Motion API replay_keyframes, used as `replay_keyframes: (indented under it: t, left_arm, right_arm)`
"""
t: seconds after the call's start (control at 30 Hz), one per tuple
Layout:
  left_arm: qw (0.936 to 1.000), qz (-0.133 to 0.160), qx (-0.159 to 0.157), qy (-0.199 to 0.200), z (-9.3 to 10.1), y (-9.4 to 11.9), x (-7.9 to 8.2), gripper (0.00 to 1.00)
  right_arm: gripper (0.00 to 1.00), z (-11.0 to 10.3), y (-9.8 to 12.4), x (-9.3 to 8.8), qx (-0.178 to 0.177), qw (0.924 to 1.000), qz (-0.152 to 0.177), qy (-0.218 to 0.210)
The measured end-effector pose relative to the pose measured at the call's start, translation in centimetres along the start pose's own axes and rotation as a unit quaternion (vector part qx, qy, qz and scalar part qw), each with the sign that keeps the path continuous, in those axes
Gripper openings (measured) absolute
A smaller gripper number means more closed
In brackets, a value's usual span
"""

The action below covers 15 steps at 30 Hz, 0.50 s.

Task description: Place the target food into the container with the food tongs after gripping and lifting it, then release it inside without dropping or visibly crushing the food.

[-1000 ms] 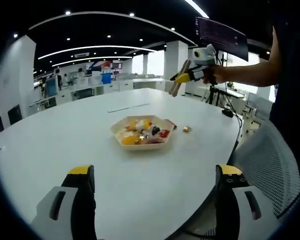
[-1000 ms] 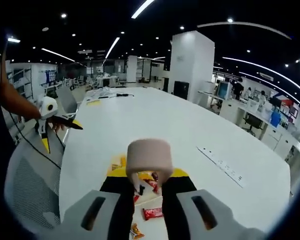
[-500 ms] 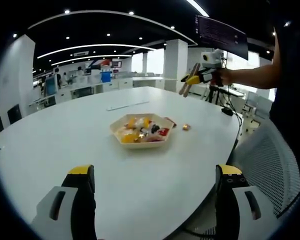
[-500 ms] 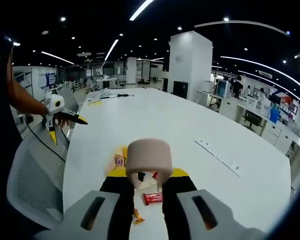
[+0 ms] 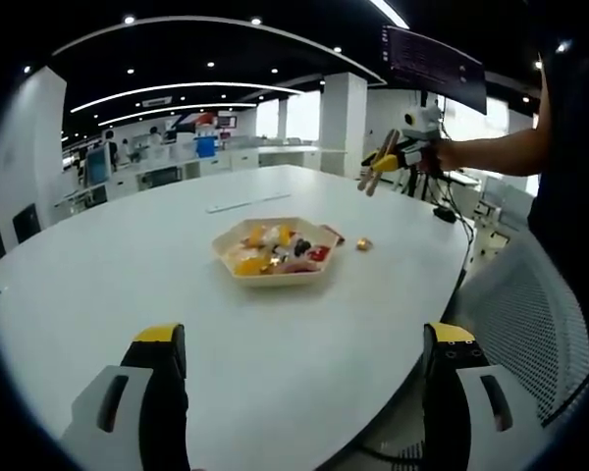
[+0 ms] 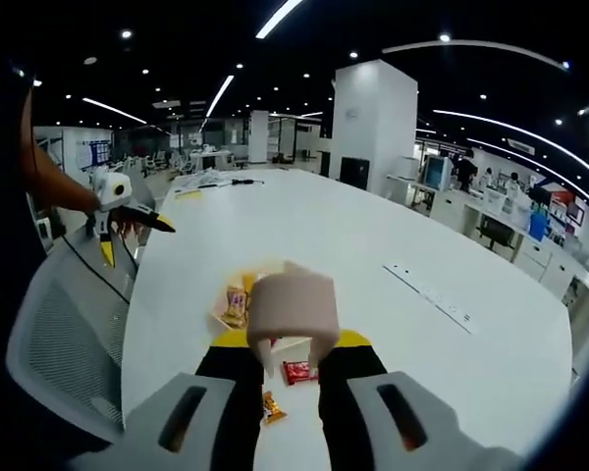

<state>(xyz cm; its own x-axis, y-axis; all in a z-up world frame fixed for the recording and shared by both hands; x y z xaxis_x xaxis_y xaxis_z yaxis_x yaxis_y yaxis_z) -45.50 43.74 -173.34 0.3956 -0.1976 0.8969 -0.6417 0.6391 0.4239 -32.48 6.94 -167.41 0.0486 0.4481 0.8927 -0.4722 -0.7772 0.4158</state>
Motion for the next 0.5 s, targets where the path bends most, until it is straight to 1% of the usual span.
replay_keyframes:
  t: [0.17, 0.33, 0.5]
  left_arm:
    - [1.0000, -0.005, -0.001, 0.000, 0.1, -0.1, -0.1, 0.97]
    - [1.0000, -0.008, 0.000, 0.001, 0.0, -0.1, -0.2, 0.97]
    - [0.9999, -0.013, 0.000, 0.001, 0.0, -0.2, -0.4, 0.97]
  right_arm:
    - [0.19, -0.3, -0.5, -1.4, 0.004, 1.0000, -0.002, -0.004]
    - [0.19, -0.9, -1.5, -3.6, 0.013, 0.9996, -0.019, -0.016]
    - [0.20, -1.4, -2.3, -4.8, 0.019, 0.9991, -0.024, -0.029]
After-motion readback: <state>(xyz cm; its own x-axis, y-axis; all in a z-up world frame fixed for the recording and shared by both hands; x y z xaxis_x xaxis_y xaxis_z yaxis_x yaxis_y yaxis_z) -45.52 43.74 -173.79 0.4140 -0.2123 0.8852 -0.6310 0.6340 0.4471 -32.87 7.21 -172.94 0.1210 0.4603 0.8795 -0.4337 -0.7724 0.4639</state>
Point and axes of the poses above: the point that each gripper's makers call its tool centre point, and the gripper's own axes: y roughly backward along the fingers, z roughly to its right, x roughly out of its top, the point moved 6 cm from there along y, roughly backward along the fingers, and after that the axes turned 5 degrees about y, right-handed, at the moved point
